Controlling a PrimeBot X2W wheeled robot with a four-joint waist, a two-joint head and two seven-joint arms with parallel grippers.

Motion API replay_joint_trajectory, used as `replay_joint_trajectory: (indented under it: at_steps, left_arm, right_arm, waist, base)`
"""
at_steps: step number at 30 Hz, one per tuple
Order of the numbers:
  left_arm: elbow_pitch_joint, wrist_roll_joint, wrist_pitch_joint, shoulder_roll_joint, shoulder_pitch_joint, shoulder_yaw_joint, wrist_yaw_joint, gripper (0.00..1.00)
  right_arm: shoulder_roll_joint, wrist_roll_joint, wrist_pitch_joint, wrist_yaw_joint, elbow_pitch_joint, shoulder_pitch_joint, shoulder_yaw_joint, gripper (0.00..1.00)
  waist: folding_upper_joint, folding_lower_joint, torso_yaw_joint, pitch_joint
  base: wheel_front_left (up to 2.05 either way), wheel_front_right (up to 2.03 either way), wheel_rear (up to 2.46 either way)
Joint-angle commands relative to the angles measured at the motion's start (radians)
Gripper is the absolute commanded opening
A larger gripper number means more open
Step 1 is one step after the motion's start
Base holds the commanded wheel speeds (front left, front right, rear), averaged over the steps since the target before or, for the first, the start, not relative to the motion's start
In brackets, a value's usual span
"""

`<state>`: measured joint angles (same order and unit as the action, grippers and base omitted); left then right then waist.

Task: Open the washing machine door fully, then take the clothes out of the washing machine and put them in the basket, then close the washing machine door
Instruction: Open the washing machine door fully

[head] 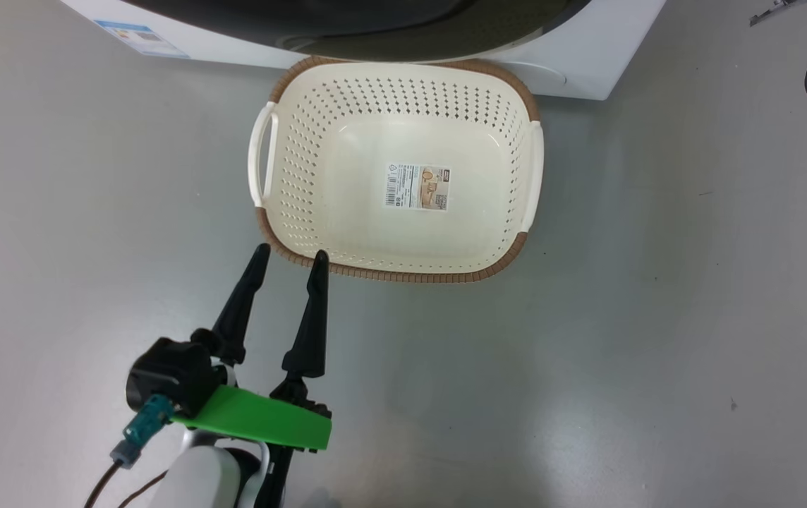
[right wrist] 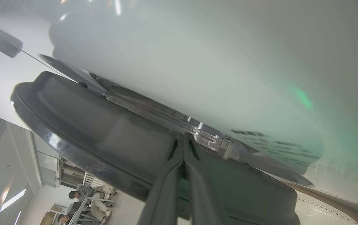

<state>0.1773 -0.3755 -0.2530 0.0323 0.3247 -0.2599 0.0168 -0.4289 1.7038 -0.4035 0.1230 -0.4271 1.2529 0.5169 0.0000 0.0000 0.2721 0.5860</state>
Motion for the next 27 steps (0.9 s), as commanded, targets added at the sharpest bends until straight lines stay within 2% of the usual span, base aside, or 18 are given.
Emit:
replay_joint_trajectory:
  at_steps: [1,19,27]
  left_arm:
    - [-0.02,-0.006,-0.009,0.018,0.0,0.026,-0.009,1.0]
    - [-0.021,-0.011,-0.009,0.018,-0.004,0.012,-0.009,1.0]
    - [-0.023,-0.014,-0.009,0.018,-0.024,0.016,-0.013,1.0]
  right_arm:
    - [0.027,-0.014,-0.012,0.008,0.017,0.001,-0.007,0.0]
    - [0.088,-0.063,-0.096,0.008,0.062,-0.075,0.008,0.0]
    - [0.081,-0.103,-0.114,0.008,0.118,-0.156,0.039,0.0]
  waist:
    - [0.0,0.0,0.002,-0.001]
    - [0.0,0.0,0.004,-0.034]
    - [0.0,0.0,0.016,-0.078]
  base:
    - [0.0,0.0,0.0]
    - [0.0,0.0,0.0]
    - [0.0,0.0,0.0]
